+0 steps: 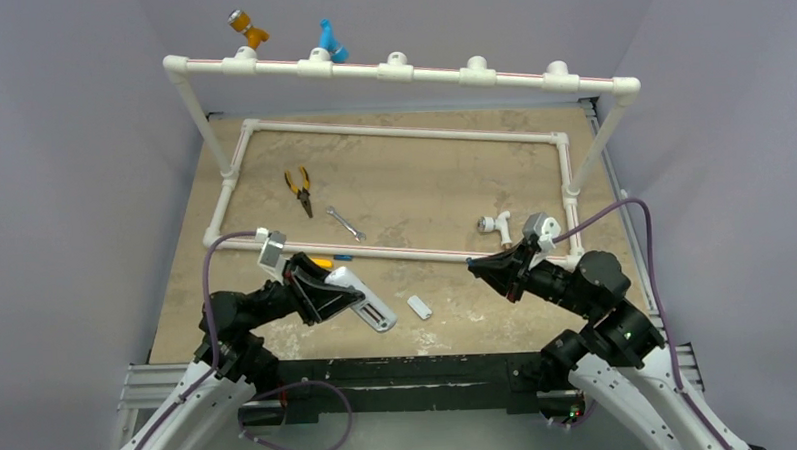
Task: Load the batteries into the remote control
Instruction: Load the battery into the remote control.
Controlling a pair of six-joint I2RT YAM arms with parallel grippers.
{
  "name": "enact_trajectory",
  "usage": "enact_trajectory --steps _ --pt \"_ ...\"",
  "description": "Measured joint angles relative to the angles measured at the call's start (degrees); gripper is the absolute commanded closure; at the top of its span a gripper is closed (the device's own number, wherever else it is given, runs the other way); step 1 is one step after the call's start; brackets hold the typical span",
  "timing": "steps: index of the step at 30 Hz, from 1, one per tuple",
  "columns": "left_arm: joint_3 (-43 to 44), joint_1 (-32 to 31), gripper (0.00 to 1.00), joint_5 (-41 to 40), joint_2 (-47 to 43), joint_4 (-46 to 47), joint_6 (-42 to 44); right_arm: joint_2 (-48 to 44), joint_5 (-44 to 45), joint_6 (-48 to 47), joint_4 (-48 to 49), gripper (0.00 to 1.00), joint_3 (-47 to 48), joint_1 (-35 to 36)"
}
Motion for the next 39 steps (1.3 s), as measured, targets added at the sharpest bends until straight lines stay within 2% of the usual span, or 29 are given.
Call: enact_trajectory --steps 7,10,17,20,26,30,39 --pt "-1.25 0.0 1.0 -7.06 3.34 0.31 -8.55 3.41 7.61 0.26 -2.32 1.0 0.0 1.55" --pt "-1.36 -0.02 1.0 -10.19 4.63 -1.57 -10.95 5.2 13.27 0.7 -2.45 1.0 0.0 4.61" --pt "-2.27 -0.07 1.0 -14.53 9.66 -3.8 -15.23 17.99 32.24 1.22 -1.55 1.0 1.44 25.79" --pt "-3.69 -0.07 1.0 -15.63 11.52 -3.58 -16.55 24.35 35.93 1.68 -1.95 1.0 3.74 29.49" --pt "-7.93 -2.03 1.0 -17.84 13.73 -0.81 -18.38 31.8 31.26 1.64 -10.12 1.0 18.56 29.62" --pt "-11.02 -5.86 1.0 -19.58 19.32 6.03 -19.74 34.71 26.97 3.32 -14.38 1.0 27.08 29.7" --pt "-12.68 -9.51 1.0 -22.88 33.64 23.91 -24.2 42.16 23.67 8.76 -22.6 1.0 30.32 29.7"
